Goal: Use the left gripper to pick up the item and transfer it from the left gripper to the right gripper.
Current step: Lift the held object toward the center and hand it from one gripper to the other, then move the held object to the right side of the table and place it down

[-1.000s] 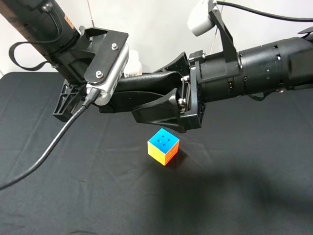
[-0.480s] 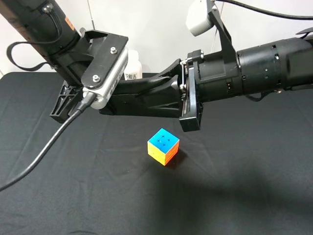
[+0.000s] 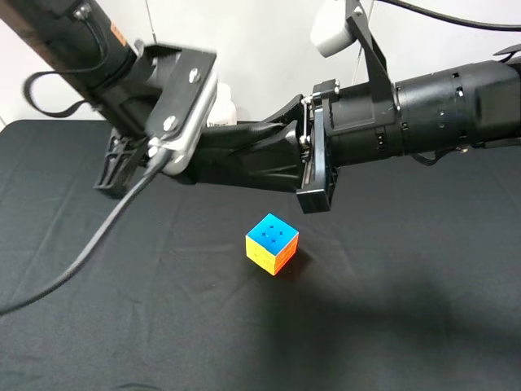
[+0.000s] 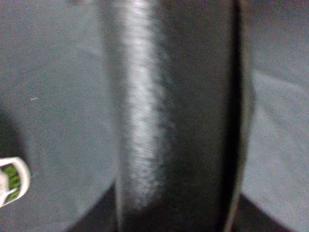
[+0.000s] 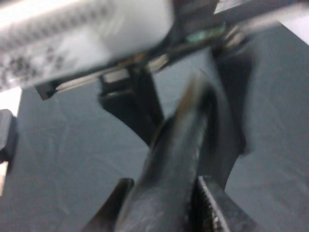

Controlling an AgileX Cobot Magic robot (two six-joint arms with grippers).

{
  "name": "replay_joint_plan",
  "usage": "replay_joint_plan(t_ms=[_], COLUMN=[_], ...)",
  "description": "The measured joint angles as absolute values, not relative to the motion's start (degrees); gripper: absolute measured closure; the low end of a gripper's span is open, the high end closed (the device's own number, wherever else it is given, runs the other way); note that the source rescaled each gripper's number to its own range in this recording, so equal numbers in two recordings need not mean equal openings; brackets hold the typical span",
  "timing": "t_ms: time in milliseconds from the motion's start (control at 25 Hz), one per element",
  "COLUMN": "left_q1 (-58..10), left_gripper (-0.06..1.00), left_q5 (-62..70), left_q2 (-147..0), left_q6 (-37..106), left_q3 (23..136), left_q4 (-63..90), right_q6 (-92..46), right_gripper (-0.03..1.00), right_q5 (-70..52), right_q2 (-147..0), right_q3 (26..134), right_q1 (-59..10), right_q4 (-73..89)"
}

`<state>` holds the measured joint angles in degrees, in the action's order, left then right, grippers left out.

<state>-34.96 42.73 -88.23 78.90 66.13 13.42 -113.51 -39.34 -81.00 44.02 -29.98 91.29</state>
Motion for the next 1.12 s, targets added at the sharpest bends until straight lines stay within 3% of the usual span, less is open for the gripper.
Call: replay_joint_plan(t_ms=[120, 160, 280, 800, 1120], left_q1=[-34.96, -34.96, -34.96, -34.96, -34.96], left_gripper=[0.23, 0.12, -0.01, -0.06, -0.06], left_q5=[38.14, 37.25, 36.70, 36.92, 44.21], left_q2=[-88.23, -88.23, -88.23, -85.28, -75.25], left_q6=[73.18, 71.95, 69.83, 67.84, 53.39], left_q3=[66.19, 66.19, 66.19, 66.19, 66.19], left_q4=[14.03, 14.14, 14.19, 14.19, 10.17], right_q6=[-113.46, -113.46, -113.46, -113.46, -113.04], right_gripper=[0.96, 0.96, 0.96, 0.96, 0.96], right_q5=[-38.55, -38.55, -38.17, -37.11, -36.01], right_q2=[-81.14, -81.14, -81.19, -81.19, -81.19], right_q3=[44.02, 44.02, 44.02, 44.02, 44.02], right_q1=[-29.98, -29.98, -29.98, -29.98, -29.98], right_q4=[91.29, 91.29, 91.29, 91.29, 91.35])
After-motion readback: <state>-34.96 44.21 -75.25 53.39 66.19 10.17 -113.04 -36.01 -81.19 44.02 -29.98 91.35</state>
